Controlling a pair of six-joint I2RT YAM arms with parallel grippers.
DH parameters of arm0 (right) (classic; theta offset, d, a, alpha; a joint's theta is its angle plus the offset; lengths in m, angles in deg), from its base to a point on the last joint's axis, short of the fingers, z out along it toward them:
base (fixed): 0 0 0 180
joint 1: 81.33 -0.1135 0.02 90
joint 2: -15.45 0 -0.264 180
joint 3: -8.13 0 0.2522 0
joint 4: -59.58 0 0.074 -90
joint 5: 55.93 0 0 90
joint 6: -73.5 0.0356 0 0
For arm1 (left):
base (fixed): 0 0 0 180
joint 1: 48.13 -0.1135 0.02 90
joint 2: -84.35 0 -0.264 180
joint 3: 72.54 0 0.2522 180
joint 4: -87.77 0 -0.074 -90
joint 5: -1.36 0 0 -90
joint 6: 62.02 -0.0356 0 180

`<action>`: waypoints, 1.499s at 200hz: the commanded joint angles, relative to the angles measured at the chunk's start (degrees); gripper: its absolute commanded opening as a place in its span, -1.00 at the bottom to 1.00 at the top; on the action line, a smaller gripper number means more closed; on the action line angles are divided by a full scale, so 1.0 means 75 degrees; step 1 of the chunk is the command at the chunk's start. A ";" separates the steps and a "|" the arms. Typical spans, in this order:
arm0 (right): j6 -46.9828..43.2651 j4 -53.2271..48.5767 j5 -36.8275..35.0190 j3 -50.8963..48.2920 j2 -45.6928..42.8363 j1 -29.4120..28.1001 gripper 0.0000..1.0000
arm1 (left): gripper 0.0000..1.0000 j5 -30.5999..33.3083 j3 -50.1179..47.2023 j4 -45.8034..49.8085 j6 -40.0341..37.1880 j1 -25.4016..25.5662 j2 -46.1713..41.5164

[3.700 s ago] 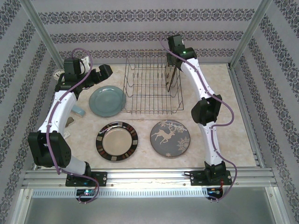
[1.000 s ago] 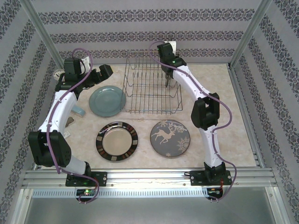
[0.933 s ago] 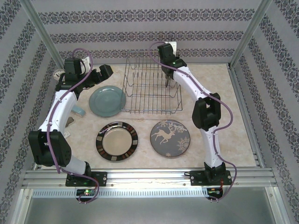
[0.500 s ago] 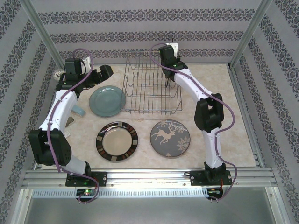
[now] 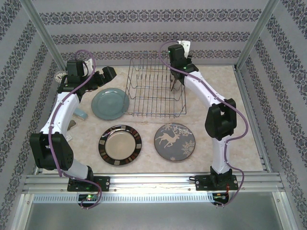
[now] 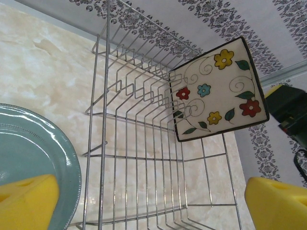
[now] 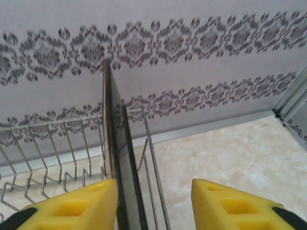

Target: Load the plates into the dish rack

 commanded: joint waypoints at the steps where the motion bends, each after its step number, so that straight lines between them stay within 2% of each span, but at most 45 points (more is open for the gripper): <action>1: 0.0139 0.0308 -0.0330 -0.0072 -0.0499 0.0054 -0.01 | 0.99 -0.0145 0.0109 -0.0305 0.0070 -0.0091 -0.0067; 46: 0.0246 0.0411 -0.0239 -0.0552 -0.1240 0.0056 0.31 | 0.99 -0.0134 0.0115 -0.0296 0.0069 -0.0091 -0.0076; 83: 0.0605 -0.0260 0.0195 -0.0945 -0.1988 0.0144 0.86 | 0.99 -0.0058 0.0087 -0.0279 0.0052 -0.0091 -0.0110; 94: 0.0795 -0.0414 0.0420 -0.1269 -0.2276 0.0183 0.95 | 0.99 0.0020 0.0097 -0.0241 0.0026 -0.0091 -0.0112; 147: 0.1623 -0.0818 0.1863 -0.3319 -0.3826 0.0410 0.96 | 0.99 0.0662 0.0040 0.0011 -0.0195 -0.0057 -0.0182; 215: 0.1983 -0.1088 0.4114 -0.5882 -0.5388 0.0725 0.96 | 0.99 0.2150 -0.0126 0.0630 -0.0343 0.0418 -0.0527; 236: 0.1964 -0.1229 0.4785 -0.6482 -0.5847 0.0895 0.94 | 0.99 0.2056 -0.0553 0.0646 -0.0186 0.0492 -0.0758; 271: 0.1810 -0.2018 0.5440 -0.7322 -0.6675 0.1091 0.88 | 0.99 0.2001 -0.0990 0.1377 -0.0702 0.0560 -0.1472; 300: 0.1842 -0.2269 0.6216 -0.8118 -0.7456 0.1280 0.85 | 0.99 0.1613 -0.1327 0.2180 -0.1099 0.1008 -0.2230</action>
